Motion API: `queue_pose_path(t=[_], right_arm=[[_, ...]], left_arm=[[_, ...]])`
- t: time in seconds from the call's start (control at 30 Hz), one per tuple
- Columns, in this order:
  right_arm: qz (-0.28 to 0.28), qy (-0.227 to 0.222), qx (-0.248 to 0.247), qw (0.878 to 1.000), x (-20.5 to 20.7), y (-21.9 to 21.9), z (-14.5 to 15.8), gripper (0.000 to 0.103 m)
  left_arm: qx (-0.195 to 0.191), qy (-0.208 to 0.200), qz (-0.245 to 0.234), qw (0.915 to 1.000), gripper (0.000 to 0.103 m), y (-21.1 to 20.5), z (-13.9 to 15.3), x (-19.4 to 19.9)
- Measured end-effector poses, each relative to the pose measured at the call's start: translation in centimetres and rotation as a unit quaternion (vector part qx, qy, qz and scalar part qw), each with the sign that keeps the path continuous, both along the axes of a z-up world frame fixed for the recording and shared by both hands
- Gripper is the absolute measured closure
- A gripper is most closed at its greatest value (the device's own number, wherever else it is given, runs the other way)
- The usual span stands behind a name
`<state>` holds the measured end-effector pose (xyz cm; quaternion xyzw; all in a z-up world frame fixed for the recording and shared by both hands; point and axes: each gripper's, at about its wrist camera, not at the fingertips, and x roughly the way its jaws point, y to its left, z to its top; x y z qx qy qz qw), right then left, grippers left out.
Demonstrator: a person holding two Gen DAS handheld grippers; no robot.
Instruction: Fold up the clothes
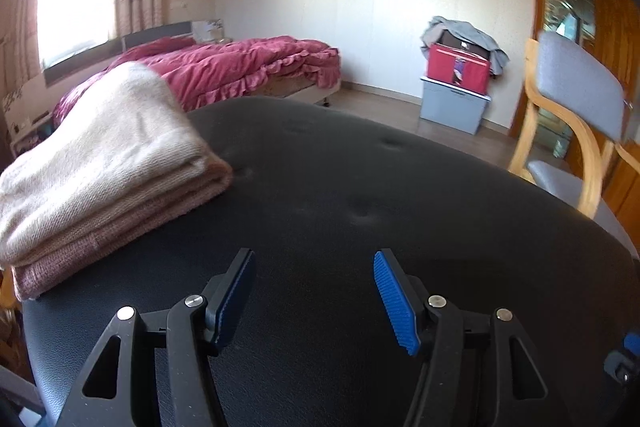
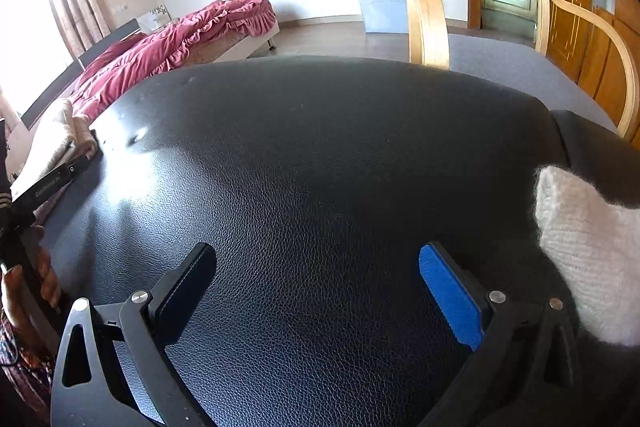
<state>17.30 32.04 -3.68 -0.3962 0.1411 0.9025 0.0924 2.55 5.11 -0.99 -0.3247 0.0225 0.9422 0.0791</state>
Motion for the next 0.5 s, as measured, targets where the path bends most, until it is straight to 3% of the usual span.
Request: queue_pose_path(t=[0.1,0.33,0.5], right_arm=[[0.001,-0.005,0.007,1.0,0.1,0.1,0.1,0.0],[0.004,-0.012,0.008,1.0,0.2,0.9,0.2,0.0],[0.012,-0.037,0.045,0.998,-0.1,0.0,0.0,0.0]], left_arm=[[-0.007,-0.005,-0.032,0.9994,0.041,2.1,0.1,1.8],[0.037,-0.042,-0.12,0.9912,0.041,7.9,0.1,5.9],[-0.007,-0.034,-0.154,0.9874,0.041,12.0,-0.3,8.2]])
